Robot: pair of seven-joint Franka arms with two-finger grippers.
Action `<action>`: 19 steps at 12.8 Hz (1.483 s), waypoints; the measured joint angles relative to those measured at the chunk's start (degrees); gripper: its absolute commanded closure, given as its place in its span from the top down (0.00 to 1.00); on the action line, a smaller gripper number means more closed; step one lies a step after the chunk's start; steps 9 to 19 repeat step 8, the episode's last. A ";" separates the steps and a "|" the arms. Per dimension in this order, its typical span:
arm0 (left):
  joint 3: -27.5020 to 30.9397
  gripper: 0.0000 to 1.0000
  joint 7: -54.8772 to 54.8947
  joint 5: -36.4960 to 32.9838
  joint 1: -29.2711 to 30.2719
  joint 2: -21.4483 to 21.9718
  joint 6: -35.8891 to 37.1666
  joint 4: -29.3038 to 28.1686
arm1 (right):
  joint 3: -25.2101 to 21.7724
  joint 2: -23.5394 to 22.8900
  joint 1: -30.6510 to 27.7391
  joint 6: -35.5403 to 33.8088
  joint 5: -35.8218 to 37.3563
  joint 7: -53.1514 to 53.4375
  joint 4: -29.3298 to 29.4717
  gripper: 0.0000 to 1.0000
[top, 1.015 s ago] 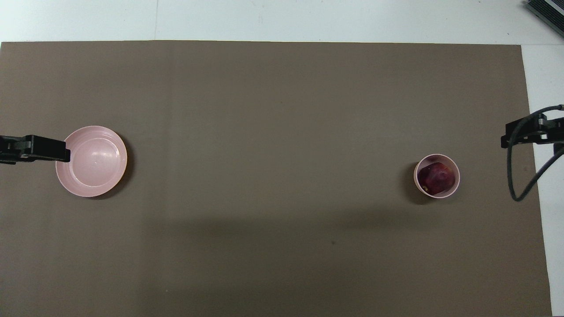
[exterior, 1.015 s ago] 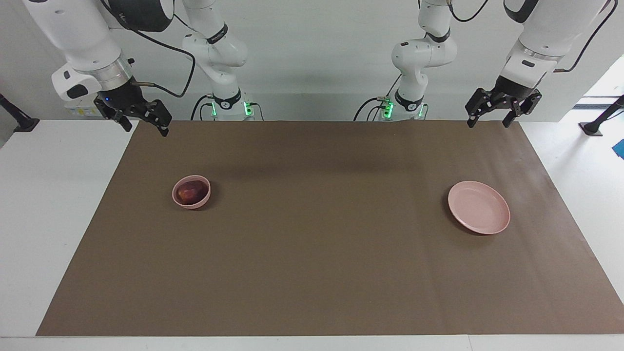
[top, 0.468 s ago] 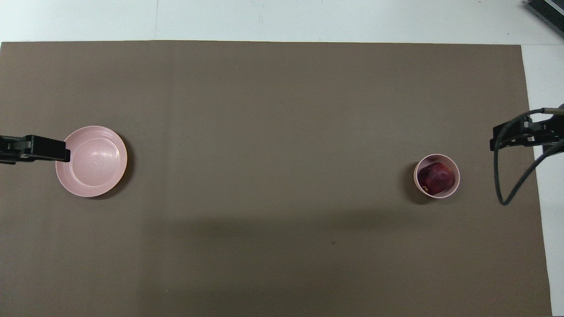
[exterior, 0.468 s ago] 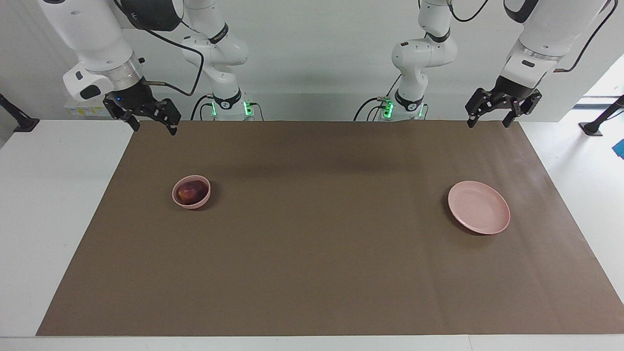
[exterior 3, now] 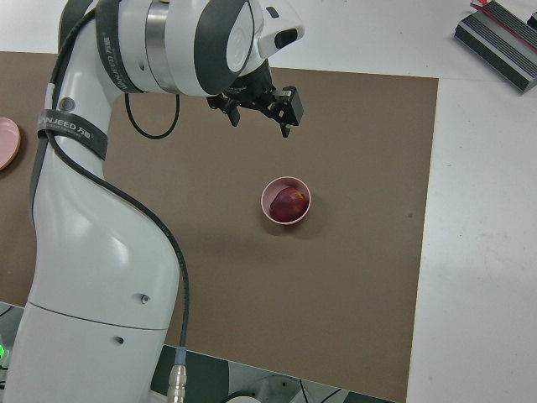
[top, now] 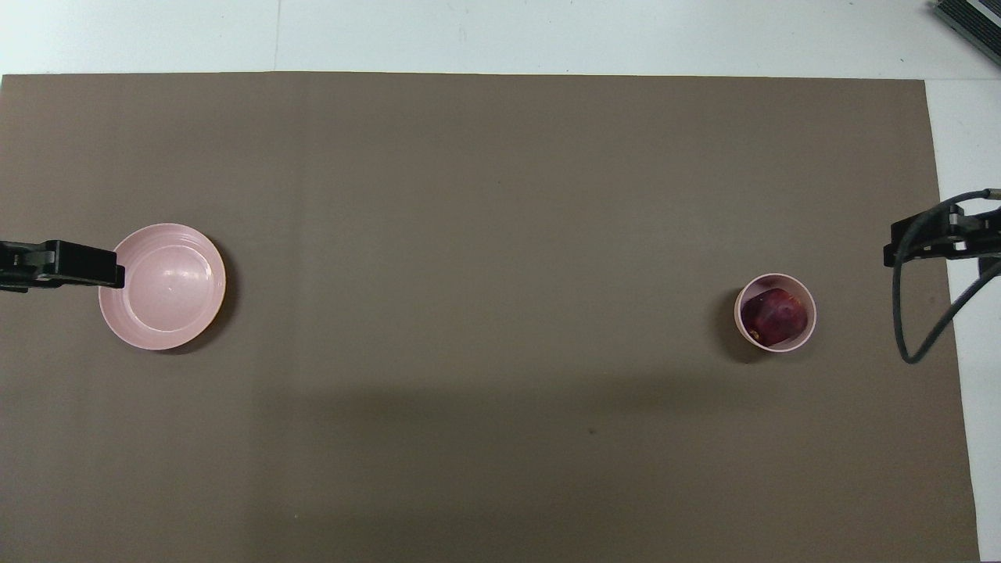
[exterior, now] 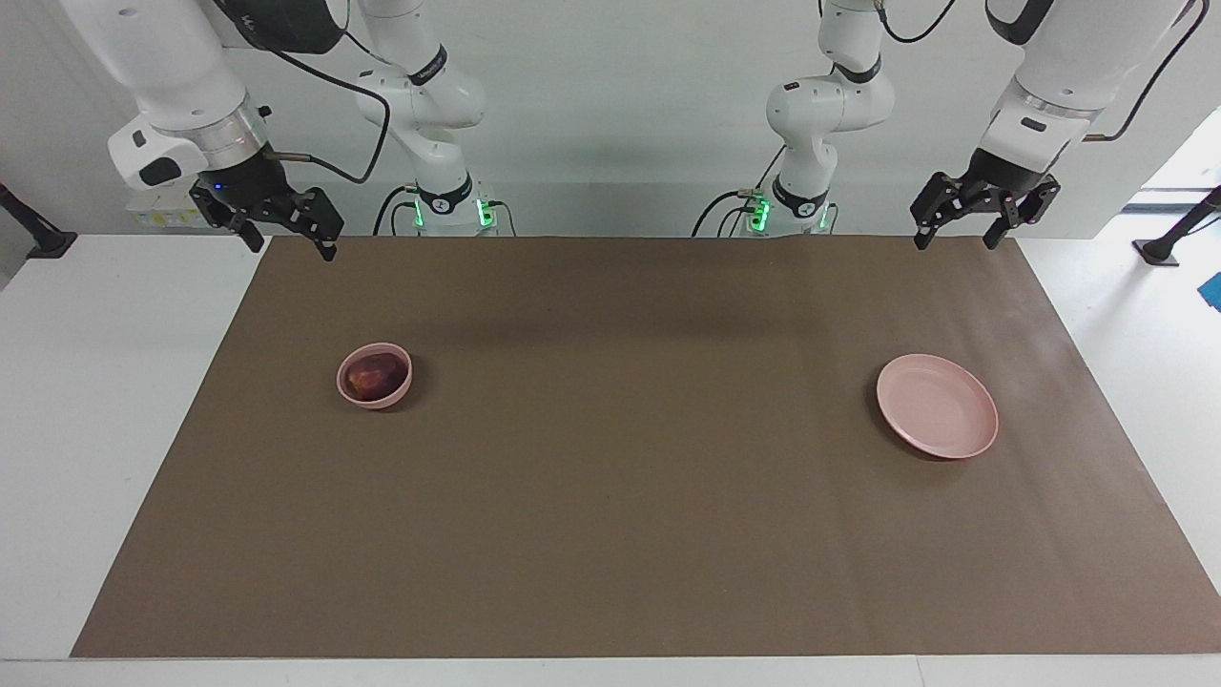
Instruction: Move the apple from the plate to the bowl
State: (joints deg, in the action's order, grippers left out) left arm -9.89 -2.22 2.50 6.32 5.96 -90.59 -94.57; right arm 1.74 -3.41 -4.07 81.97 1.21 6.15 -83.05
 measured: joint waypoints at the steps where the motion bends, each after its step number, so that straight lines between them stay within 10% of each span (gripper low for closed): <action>1: 0.00 1.00 0.00 0.00 0.00 0.00 0.00 0.00 | 0.09 0.00 0.02 -0.11 0.01 0.00 0.15 1.00; 19: 0.00 1.00 0.00 0.00 0.00 0.00 0.03 0.00 | 0.23 0.01 0.31 -0.86 -0.01 -0.10 1.61 1.00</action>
